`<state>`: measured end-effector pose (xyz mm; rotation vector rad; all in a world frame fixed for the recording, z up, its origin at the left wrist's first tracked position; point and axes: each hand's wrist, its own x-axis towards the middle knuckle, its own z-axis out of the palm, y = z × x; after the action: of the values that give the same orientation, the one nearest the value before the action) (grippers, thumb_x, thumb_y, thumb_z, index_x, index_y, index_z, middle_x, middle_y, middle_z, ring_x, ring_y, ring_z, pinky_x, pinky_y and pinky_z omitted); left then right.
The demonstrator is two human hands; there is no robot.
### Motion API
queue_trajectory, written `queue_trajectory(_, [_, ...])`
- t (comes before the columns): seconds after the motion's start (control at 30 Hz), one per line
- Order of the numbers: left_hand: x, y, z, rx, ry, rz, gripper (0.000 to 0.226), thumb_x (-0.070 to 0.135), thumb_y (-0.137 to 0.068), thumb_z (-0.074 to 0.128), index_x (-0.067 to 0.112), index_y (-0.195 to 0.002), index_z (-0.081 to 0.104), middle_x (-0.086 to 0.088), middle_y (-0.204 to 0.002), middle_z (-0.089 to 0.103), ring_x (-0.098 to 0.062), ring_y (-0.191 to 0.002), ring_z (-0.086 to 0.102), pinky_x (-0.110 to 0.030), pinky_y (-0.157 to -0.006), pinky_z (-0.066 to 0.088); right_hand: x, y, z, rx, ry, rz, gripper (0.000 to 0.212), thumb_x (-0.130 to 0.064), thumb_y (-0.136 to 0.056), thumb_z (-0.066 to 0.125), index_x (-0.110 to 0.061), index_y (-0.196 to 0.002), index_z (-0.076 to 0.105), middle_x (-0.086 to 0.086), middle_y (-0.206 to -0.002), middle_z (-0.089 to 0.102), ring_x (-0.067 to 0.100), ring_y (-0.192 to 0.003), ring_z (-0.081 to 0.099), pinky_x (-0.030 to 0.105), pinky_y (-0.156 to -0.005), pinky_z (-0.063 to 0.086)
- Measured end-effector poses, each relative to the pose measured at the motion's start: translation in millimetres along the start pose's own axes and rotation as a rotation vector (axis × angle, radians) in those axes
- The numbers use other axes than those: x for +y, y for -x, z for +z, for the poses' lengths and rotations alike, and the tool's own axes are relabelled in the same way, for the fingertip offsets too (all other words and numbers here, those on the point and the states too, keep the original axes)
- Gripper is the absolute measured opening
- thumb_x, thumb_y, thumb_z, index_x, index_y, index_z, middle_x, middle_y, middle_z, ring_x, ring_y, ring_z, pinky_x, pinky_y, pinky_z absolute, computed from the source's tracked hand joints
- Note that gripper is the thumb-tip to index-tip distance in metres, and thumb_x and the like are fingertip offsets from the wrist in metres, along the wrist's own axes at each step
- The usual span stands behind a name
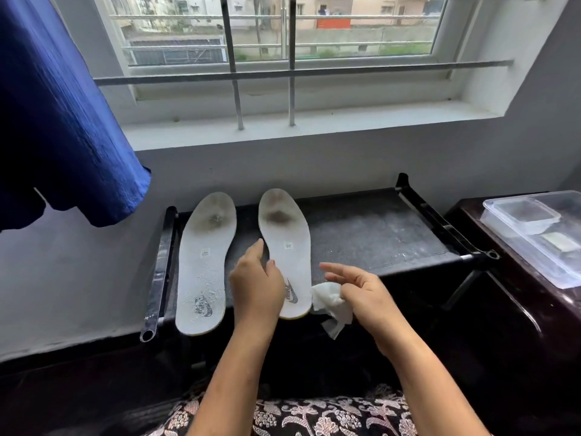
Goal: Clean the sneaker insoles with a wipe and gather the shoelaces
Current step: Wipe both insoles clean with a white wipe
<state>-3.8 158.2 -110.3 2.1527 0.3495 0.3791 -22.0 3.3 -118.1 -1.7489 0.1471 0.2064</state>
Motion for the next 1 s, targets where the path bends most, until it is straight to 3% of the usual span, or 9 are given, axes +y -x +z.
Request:
queue_trajectory(0.07, [-4,-11,-16,0.034,-0.051,0.048,0.046,0.011,-0.088,0.057,0.008,-0.134,0.051,-0.011,-0.137,0.054,-0.028,-0.127,0.047,-0.029,-0.105,0.031,-3,1,-8,0.07,0.034,-0.041,0.045,-0.012,-0.066,0.044,-0.029,-0.097,0.071,0.0,-0.101,0.07,0.012,-0.09,0.063,0.02,-0.071,0.044])
queue_trajectory(0.13, [-15,-27,-36,0.043,-0.161,0.053,0.048,0.018,-0.087,0.059,0.01,-0.134,0.051,-0.012,-0.137,0.052,-0.031,-0.126,0.046,-0.035,-0.105,0.032,-6,0,-15,0.163,0.001,-0.072,0.039,-0.006,-0.076,0.045,-0.026,-0.097,0.071,0.001,-0.095,0.071,0.014,-0.084,0.063,0.022,-0.069,0.045])
queue_trajectory(0.23, [-39,-46,-64,0.025,-0.289,-0.13,0.051,0.031,-0.09,0.056,0.014,-0.137,0.046,-0.016,-0.137,0.05,-0.037,-0.126,0.042,-0.041,-0.103,0.032,-15,-4,-14,0.215,-0.277,-0.076,0.042,0.005,-0.086,0.042,-0.024,-0.101,0.068,0.009,-0.089,0.066,0.022,-0.078,0.057,0.032,-0.073,0.046])
queue_trajectory(0.33, [-51,-54,-73,-0.027,-0.148,-0.261,0.051,0.036,-0.091,0.053,0.015,-0.137,0.043,-0.015,-0.135,0.051,-0.036,-0.125,0.043,-0.042,-0.101,0.037,-31,-17,5,0.183,-0.395,-0.09,0.032,0.007,-0.088,0.046,-0.019,-0.1,0.06,0.012,-0.082,0.064,0.019,-0.071,0.059,0.029,-0.068,0.051])
queue_trajectory(0.5, [-55,-63,-73,-0.039,-0.07,-0.276,0.058,0.037,-0.092,0.053,0.017,-0.143,0.035,-0.014,-0.14,0.047,-0.033,-0.129,0.039,-0.041,-0.103,0.035,-58,-63,55,0.173,-0.175,-0.139,0.031,0.007,-0.08,0.049,-0.024,-0.083,0.049,0.01,-0.075,0.056,0.019,-0.069,0.055,0.026,-0.058,0.053])
queue_trajectory(0.63, [-58,-70,-82,-0.01,0.033,-0.303,0.053,0.031,-0.092,0.054,0.016,-0.141,0.039,-0.009,-0.132,0.054,-0.027,-0.124,0.045,-0.032,-0.092,0.035,-68,-96,95,0.157,0.134,-0.155,0.026,0.002,-0.071,0.041,-0.023,-0.068,0.048,0.004,-0.07,0.054,0.02,-0.064,0.053,0.042,-0.063,0.058])
queue_trajectory(0.73, [-63,-73,-88,-0.033,0.044,-0.305,0.05,0.025,-0.093,0.055,0.016,-0.14,0.041,-0.005,-0.128,0.058,-0.024,-0.119,0.049,-0.028,-0.085,0.034,-65,-106,114,0.054,0.328,-0.122,0.034,0.003,-0.079,0.038,-0.021,-0.06,0.054,0.004,-0.076,0.054,0.019,-0.06,0.052,0.029,-0.052,0.051])
queue_trajectory(0.83, [-69,-74,-84,-0.135,0.073,-0.352,0.041,0.021,-0.092,0.054,0.02,-0.132,0.049,-0.003,-0.123,0.06,-0.022,-0.109,0.056,-0.029,-0.086,0.043,-57,-106,126,0.017,0.294,-0.023,0.029,-0.001,-0.081,0.041,-0.016,-0.067,0.062,0.004,-0.079,0.062,0.025,-0.081,0.064,0.041,-0.075,0.058])
queue_trajectory(1.0, [-75,-75,-76,-0.233,0.341,-0.402,0.03,0.008,-0.092,0.049,0.015,-0.12,0.055,-0.005,-0.102,0.067,-0.02,-0.086,0.065,-0.03,-0.062,0.051,-48,-105,134,-0.07,-0.003,0.109,0.022,-0.002,-0.08,0.051,-0.009,-0.098,0.059,0.017,-0.11,0.062,0.028,-0.094,0.065,0.037,-0.069,0.06])
